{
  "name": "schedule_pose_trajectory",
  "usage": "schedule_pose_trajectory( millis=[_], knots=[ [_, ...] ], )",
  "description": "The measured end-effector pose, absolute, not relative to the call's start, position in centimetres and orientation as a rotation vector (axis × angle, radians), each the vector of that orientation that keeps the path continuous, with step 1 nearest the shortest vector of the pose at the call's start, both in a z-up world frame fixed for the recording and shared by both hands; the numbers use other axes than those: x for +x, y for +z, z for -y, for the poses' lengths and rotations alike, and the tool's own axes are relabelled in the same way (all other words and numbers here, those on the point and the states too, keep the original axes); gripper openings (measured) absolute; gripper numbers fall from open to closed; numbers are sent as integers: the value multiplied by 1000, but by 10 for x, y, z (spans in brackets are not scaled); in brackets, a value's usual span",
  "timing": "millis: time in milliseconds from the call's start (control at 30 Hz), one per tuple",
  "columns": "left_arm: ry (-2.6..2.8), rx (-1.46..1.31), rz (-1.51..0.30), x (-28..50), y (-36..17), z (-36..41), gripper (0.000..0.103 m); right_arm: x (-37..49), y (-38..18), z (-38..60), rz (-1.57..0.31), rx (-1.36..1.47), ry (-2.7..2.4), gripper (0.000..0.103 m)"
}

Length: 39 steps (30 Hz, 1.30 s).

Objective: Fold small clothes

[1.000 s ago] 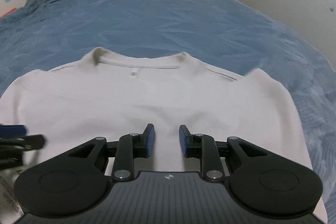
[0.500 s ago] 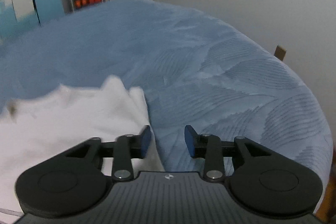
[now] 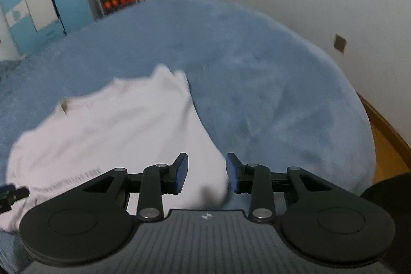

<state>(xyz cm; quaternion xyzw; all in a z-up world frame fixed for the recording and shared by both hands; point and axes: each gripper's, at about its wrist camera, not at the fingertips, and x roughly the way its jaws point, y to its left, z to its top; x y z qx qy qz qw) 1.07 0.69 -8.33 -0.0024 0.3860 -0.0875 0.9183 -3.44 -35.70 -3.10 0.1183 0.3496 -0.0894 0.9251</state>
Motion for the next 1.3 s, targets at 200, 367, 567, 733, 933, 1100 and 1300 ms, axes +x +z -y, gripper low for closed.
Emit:
schedule_pose_trajectory(
  millis=[200,367,567,733,933,1100,1300],
  knots=[
    [-237,82,-927,21,-133,33,60,-37,-59,368,-822,401,-252,48],
    [-211,44,-932,17,-115,23,59,-36,-75,376,-868,556,-214,47],
    [-116,36,-903,24,-104,-7,59,-16,-88,377,-918,628,-269,48],
    [-47,42,-869,29,-94,-30,59,-15,-92,381,-889,686,-273,44],
    [22,48,-878,36,-92,-55,59,-33,-67,369,-762,579,-271,6],
    [50,41,-874,35,-88,-68,59,-48,-51,369,-761,613,-255,20],
    [41,54,-878,36,-92,-67,59,-35,-64,386,-772,698,-306,39]
  ],
)
